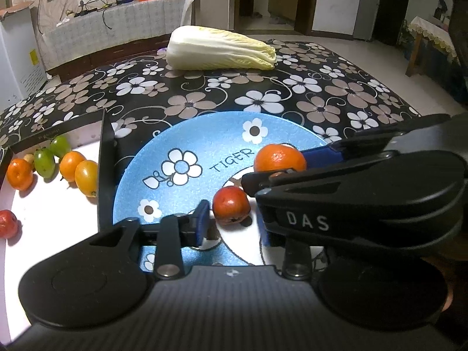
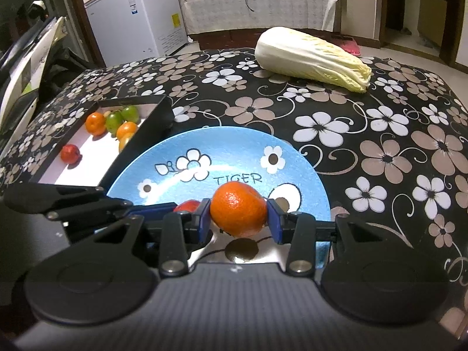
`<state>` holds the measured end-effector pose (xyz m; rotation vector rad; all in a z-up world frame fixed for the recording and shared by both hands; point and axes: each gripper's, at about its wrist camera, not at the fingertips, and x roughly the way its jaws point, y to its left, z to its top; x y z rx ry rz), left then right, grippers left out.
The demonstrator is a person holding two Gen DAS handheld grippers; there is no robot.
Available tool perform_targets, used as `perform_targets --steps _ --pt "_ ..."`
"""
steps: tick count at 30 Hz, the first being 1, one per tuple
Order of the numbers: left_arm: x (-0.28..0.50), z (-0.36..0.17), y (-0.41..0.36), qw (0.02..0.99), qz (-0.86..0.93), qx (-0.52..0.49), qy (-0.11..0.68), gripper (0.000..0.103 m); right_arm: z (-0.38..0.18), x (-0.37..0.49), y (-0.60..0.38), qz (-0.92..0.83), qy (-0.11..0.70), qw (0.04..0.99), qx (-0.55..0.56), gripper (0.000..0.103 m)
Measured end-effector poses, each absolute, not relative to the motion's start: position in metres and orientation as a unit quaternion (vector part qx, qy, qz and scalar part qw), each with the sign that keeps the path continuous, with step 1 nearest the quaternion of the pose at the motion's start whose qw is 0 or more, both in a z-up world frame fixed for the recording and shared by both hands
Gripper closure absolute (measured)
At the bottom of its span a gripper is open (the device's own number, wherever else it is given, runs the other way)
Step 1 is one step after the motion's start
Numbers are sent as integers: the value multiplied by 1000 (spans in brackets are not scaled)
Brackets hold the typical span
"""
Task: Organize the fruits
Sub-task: 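Open the left tool on the tomato while the right tool releases the orange, then return the right tool to the tray and grasp a yellow-orange fruit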
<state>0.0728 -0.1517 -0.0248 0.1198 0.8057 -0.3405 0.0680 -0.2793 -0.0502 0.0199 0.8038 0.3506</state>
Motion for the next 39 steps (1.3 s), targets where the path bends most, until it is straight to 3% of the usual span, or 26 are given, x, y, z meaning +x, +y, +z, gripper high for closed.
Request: perform_targets --steps 9,12,25,39 --pt "68 -15 -144 908 -161 52 383 42 -41 65 -275 173 375 911 8 58" --pt "65 -10 -141 911 -162 50 376 36 -35 61 -276 173 360 917 13 50" --pt "59 5 -115 917 -152 18 368 34 -16 55 -275 164 301 939 34 50" --pt "55 18 -11 931 -67 -31 357 34 -8 62 -211 223 261 939 9 50"
